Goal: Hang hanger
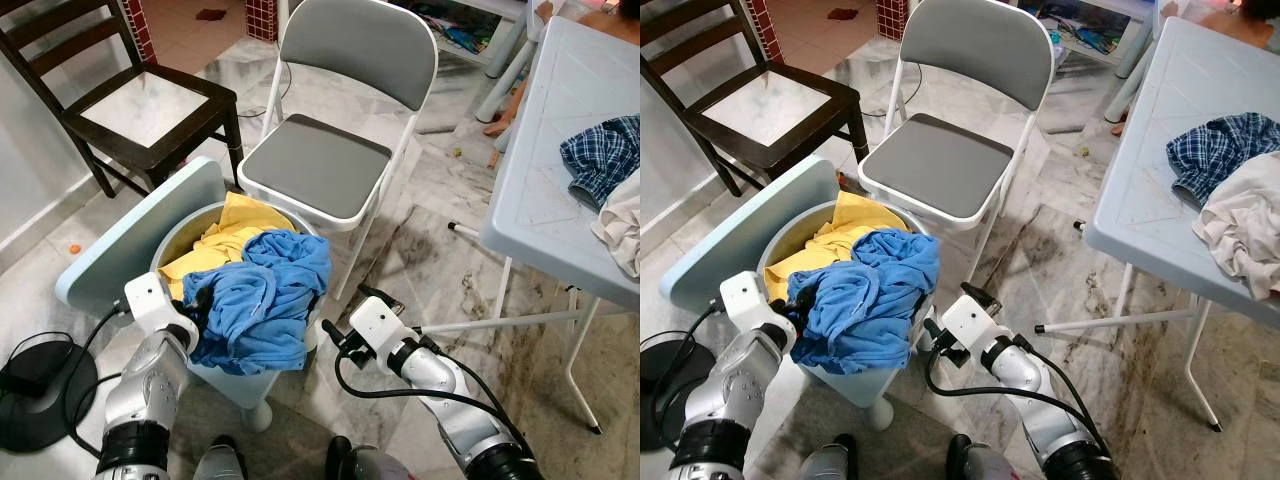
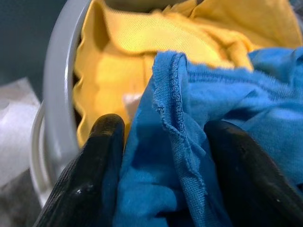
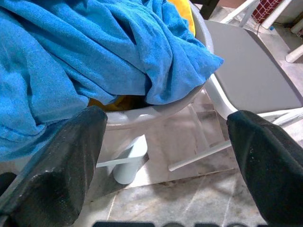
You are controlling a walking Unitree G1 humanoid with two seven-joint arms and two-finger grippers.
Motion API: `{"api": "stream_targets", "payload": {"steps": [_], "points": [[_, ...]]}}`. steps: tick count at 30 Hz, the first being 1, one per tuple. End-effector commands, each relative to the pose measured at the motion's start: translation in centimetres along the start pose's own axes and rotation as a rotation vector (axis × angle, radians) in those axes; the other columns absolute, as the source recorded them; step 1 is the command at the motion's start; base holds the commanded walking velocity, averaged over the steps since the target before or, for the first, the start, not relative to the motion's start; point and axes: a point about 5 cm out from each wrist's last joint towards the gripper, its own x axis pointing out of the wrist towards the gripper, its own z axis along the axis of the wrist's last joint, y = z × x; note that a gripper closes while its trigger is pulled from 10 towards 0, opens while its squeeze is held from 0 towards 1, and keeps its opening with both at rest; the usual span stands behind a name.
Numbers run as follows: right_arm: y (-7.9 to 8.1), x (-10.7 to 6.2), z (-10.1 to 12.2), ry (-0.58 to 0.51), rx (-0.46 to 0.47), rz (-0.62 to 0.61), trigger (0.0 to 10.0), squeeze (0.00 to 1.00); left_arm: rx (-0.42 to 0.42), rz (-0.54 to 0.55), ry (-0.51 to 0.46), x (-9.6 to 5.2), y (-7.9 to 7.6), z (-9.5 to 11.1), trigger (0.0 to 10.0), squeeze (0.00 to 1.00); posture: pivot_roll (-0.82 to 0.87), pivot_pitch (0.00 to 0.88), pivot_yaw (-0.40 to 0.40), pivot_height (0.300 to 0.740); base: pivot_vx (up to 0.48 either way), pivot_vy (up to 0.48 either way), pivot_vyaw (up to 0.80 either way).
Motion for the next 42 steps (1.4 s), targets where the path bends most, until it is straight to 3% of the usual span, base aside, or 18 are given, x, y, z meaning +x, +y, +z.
{"api": "stream_targets", "payload": {"steps": [1,8,12,16,17,22,25,30,31,32,36,42], "points": [[0.1,-0.2,-0.2,0.008,0.003,-0.001,10.0,0.0,0.0,0.021,0.033,-0.3,0.2,-0.9,0.0,0.0,0.17,0.233,-0.091,0.74,0.0,0.0,0.0],[0.1,0.0,-0.1,0.007,0.002,0.002,10.0,0.0,0.03,0.041,0.001,-0.6,-0.1,-1.0,0.0,0.0,0.17,0.233,-0.095,0.74,0.0,0.0,0.0],[-0.1,0.0,-0.1,0.008,0.0,-0.002,10.0,0.0,0.223,0.05,-0.113,-0.9,-0.5,0.3,0.0,0.0,0.17,0.232,-0.095,0.74,0.0,0.0,0.0],[0.0,0.0,-0.1,0.007,0.0,-0.003,10.0,0.0,0.442,-0.046,-0.209,-1.5,-2.0,0.6,0.0,0.0,0.17,0.231,-0.094,0.74,0.0,0.0,0.0],[0.0,0.0,0.0,0.005,0.001,-0.003,10.0,0.0,0.523,-0.113,-0.218,-1.9,-2.9,-0.1,0.0,0.0,0.17,0.231,-0.092,0.74,0.0,0.0,0.0],[0.0,0.0,0.0,0.005,0.002,-0.003,10.0,0.0,0.674,-0.245,-0.181,-2.7,-3.9,-2.3,0.0,0.0,0.17,0.233,-0.091,0.74,0.0,0.0,0.0],[0.0,0.0,-0.1,0.006,0.001,-0.002,10.0,0.0,0.668,-0.241,-0.148,-2.7,-3.7,-2.9,0.0,0.0,0.17,0.233,-0.093,0.74,0.0,0.0,0.0],[-0.1,0.0,-0.1,0.005,-0.001,-0.001,10.0,0.0,0.548,-0.144,-0.164,-2.5,-2.9,-2.0,0.0,0.0,0.17,0.23,-0.097,0.74,0.0,0.0,0.0],[-0.1,0.0,-0.1,0.006,-0.002,-0.001,10.0,0.0,0.52,-0.117,-0.21,-2.4,-2.9,-1.2,5.8,0.0,0.17,0.229,-0.097,0.74,0.0,0.0,0.0],[-0.1,0.0,-0.1,0.006,-0.003,0.001,10.0,0.0,0.474,-0.088,-0.261,-2.4,-2.8,-0.1,10.0,0.97,0.17,0.228,-0.099,0.74,0.0,0.0,0.0],[0.0,0.0,-0.1,0.006,-0.006,0.007,10.0,0.0,0.371,0.004,-0.344,-2.3,-2.0,2.0,10.0,1.0,0.18,0.227,-0.1,0.74,0.0,0.0,0.0],[0.1,0.1,0.0,0.002,-0.005,0.008,10.0,0.0,0.279,0.11,-0.298,-1.7,0.1,2.3,10.0,1.0,0.17,0.226,-0.098,0.74,0.0,0.0,0.0]]}}
